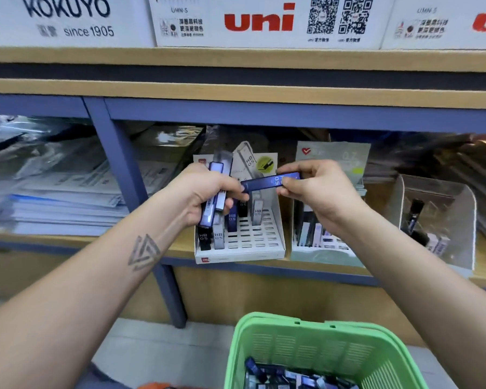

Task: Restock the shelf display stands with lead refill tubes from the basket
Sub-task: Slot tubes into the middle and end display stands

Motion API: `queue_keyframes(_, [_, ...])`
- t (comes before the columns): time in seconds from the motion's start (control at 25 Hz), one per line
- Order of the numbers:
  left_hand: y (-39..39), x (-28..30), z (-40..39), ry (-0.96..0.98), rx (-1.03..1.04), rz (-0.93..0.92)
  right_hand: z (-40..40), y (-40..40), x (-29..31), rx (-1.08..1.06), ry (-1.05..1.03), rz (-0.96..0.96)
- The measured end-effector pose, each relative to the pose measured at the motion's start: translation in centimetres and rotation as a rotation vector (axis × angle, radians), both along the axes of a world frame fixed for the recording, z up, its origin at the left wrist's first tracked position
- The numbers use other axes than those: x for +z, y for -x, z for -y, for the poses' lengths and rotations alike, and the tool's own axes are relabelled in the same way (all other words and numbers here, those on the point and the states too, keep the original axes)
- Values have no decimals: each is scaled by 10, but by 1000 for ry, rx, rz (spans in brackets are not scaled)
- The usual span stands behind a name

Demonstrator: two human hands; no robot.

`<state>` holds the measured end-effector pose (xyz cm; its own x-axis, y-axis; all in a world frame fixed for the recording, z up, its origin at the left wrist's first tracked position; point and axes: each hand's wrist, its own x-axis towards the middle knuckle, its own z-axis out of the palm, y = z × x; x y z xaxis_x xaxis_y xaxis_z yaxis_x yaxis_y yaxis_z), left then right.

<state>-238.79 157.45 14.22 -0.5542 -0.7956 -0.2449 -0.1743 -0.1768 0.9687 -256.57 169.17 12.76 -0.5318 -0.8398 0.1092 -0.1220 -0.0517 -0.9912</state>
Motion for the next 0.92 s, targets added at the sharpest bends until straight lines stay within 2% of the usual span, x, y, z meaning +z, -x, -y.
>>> queue_keyframes(0.16, [-19,3,13,-128,51,-61,13,-10,3,25,-42,-248])
queue_keyframes(0.36, [-31,9,19,-323,45,-166,30,-15,0,21,-71,-372])
queue_keyframes(0.48, [-39,9,22,-399,48,-201,40,-22,-7,65,-161,-596])
queue_keyframes(0.6, [-44,5,23,-437,74,-226,48,-37,-19,60,-148,-762])
queue_keyframes(0.8, [-47,3,26,-415,67,-193,54,-55,-35,84,-85,-846])
queue_keyframes(0.92, [-47,3,26,-399,51,-171,59,-54,-38,113,-114,-855])
